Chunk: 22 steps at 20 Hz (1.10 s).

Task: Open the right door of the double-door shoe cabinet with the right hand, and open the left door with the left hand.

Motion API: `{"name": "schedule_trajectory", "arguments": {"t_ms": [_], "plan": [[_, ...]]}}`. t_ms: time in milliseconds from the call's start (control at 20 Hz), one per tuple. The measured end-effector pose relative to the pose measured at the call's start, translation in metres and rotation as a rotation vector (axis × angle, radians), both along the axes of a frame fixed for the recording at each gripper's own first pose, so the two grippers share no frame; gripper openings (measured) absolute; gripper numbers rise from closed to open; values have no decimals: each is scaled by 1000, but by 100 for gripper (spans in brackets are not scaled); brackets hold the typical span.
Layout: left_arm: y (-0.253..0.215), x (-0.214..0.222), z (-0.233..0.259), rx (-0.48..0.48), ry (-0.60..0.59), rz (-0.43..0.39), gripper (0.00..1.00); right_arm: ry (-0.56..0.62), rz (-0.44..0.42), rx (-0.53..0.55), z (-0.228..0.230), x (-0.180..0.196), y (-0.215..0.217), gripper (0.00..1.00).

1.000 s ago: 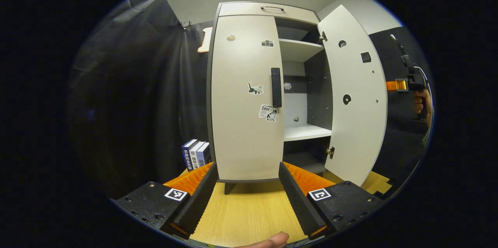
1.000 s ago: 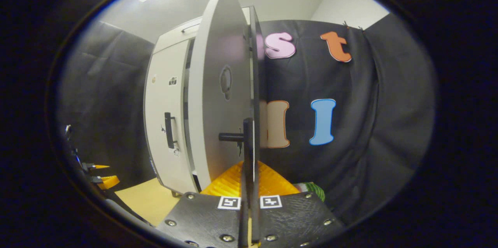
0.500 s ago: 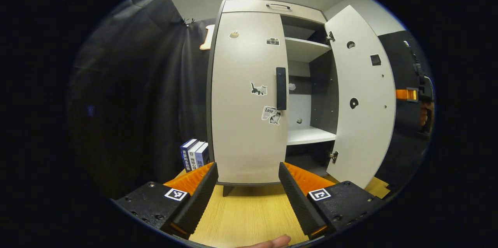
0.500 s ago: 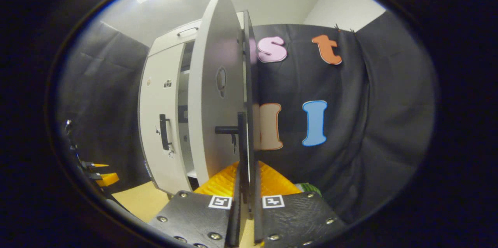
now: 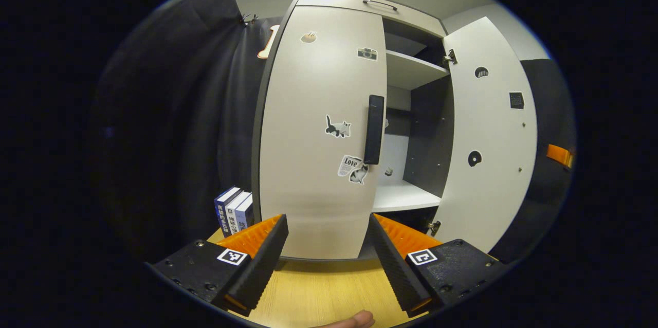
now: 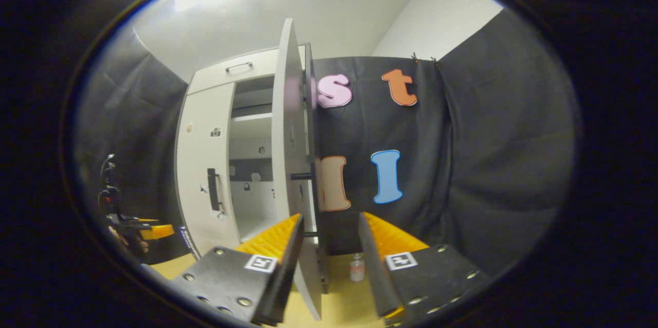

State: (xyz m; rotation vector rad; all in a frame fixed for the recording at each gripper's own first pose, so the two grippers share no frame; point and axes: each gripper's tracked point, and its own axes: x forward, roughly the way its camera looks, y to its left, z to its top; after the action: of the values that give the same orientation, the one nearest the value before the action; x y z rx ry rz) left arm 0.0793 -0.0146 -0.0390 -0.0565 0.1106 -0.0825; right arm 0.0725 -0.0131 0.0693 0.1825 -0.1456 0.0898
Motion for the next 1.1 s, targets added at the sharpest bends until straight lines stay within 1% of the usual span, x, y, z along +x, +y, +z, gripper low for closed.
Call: {"name": "schedule_trajectory", "arguments": {"t_ms": [50,150,250,350,400,450,500,550,600,650,700,750,800,850,900,950,1000,1050,1100], "plan": [[0,5,3,5,-14,2,98,-11,9,2,2,-12,4,80],[-5,14,4,7,-10,-12,97,-19,11,19,-1,-27,8,97],[-7,23,9,-3,-8,-17,97,0,-16,31,-9,-39,9,100],[-19,31,16,-14,-10,-52,97,10,-43,31,-15,-48,13,100],[-25,36,23,-19,-20,-71,96,11,-39,33,-17,-53,19,100],[-29,42,30,-19,-27,-80,94,10,-22,34,-19,-57,28,97],[-34,49,36,-18,-41,-89,94,8,2,44,-22,-62,39,97],[-40,56,43,-12,-43,-96,94,5,28,62,-25,-66,49,100],[-45,64,50,-4,-53,-97,94,8,54,68,-28,-72,59,98],[-49,72,58,13,-65,-98,94,13,72,66,-32,-77,68,100],[-55,82,67,20,-90,-99,94,13,86,49,-35,-82,76,100],[-59,91,73,26,-99,-94,94,7,95,26,-38,-86,84,97],[-67,101,73,17,-90,-99,95,0,97,2,-39,-90,90,100],[-72,109,72,19,-78,-110,91,-3,99,-28,-43,-93,97,100],[-74,119,72,32,-66,-104,90,-8,101,-50,-45,-99,102,100],[-75,128,73,50,-71,-98,87,-14,107,-66,-47,-105,108,100],[-78,139,75,74,-82,-92,86,-20,117,-76,-49,-109,113,100],[-80,147,74,82,-81,-93,82,-22,133,-90,-52,-111,121,100],[-83,153,71,84,-70,-102,67,-22,149,-94,-55,-114,127,100]]}}
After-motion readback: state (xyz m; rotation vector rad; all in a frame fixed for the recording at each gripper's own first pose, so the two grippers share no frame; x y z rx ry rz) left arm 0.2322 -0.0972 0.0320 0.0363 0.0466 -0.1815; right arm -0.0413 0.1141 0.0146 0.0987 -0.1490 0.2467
